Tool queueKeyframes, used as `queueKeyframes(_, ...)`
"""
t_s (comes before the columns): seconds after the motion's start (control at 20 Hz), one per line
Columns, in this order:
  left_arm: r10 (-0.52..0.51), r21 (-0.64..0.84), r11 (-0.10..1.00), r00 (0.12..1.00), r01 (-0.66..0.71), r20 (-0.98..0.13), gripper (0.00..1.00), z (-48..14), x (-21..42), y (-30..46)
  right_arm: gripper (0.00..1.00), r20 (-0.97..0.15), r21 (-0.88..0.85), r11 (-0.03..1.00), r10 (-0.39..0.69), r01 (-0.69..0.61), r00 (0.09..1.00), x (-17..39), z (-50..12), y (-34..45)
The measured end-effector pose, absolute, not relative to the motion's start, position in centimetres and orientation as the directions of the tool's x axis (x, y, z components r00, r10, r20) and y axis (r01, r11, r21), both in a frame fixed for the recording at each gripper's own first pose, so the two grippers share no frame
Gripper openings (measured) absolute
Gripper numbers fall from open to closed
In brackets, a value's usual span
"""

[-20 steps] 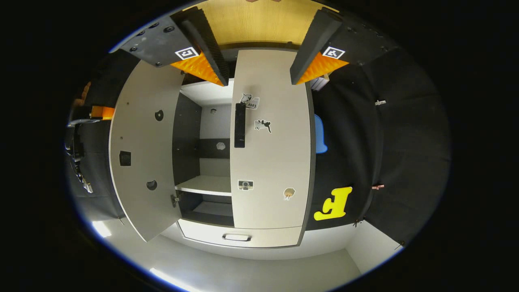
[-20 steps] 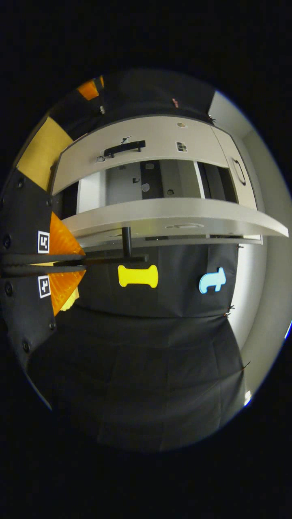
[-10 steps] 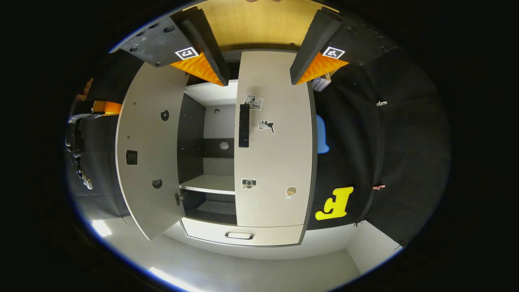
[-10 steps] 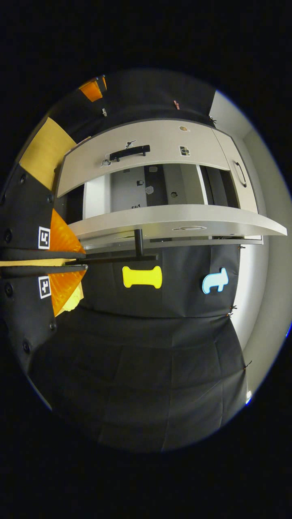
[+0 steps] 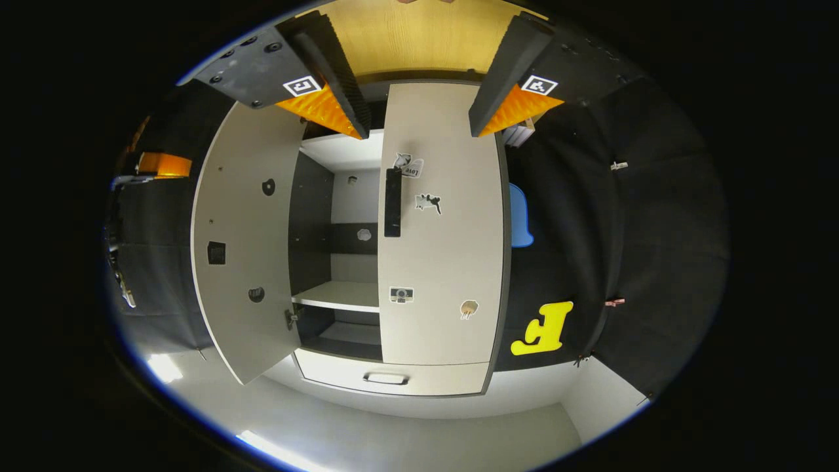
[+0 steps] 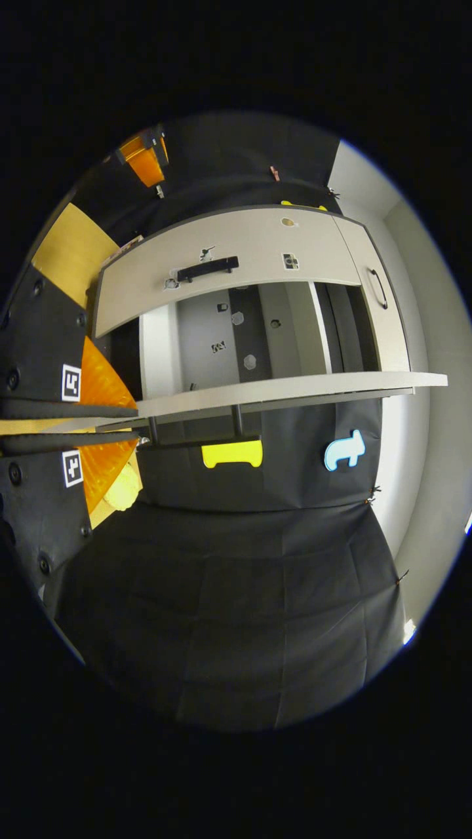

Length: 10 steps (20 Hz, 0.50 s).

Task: Open the right door of the double-door shoe cabinet with the right hand, and open the left door with the left hand.

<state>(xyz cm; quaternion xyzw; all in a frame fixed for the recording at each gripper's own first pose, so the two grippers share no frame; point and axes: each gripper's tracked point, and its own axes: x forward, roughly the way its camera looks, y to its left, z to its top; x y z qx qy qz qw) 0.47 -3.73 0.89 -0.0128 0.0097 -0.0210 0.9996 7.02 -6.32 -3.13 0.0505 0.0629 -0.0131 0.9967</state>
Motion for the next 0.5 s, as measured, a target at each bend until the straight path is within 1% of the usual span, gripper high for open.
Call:
queueKeyframes(0.05, -0.043, -0.019, 0.999, 0.999, 0.043, -0.012, 0.95, 1.2, 0.9, -3.6, 0.17, -0.146, 0.095, 0.995, -0.009, 0.023, 0.989, 6.2, -3.9, -5.4)
queueKeyframes(0.15, -0.037, 0.009, 0.999, 0.999, 0.037, -0.001, 0.95, 1.8, 2.0, -3.2, 0.4, -0.179, 0.076, 0.997, -0.011, 0.025, 0.984, 5.0, -5.4, -4.7)
queueKeyframes(0.2, -0.032, 0.026, 0.999, 0.999, 0.032, 0.006, 0.95, 2.1, 2.7, -3.0, 0.46, -0.19, 0.075, 0.997, 0.003, 0.012, 0.982, 4.4, -6.0, -4.2)
queueKeyframes(0.25, -0.028, 0.04, 0.999, 1.0, 0.028, 0.013, 0.95, 2.5, 3.5, -3.0, 0.55, -0.203, 0.077, 0.997, 0.022, -0.007, 0.979, 3.9, -6.7, -3.0)
queueKeyframes(0.4, -0.034, 0.047, 0.998, 0.999, 0.032, 0.033, 0.94, 3.2, 6.1, -3.7, 0.97, -0.225, 0.075, 0.996, 0.055, -0.039, 0.973, 2.8, -8.0, -1.6)
queueKeyframes(0.45, -0.037, 0.043, 0.998, 0.998, 0.036, 0.04, 0.95, 3.5, 7.0, -4.0, 0.99, -0.222, 0.077, 0.996, 0.067, -0.051, 0.973, 2.5, -8.1, -1.2)
queueKeyframes(0.5, -0.04, 0.042, 0.998, 0.998, 0.038, 0.047, 0.95, 3.9, 7.8, -4.4, 0.99, -0.214, 0.074, 0.995, 0.076, -0.061, 0.974, 2.2, -8.2, -1.0)
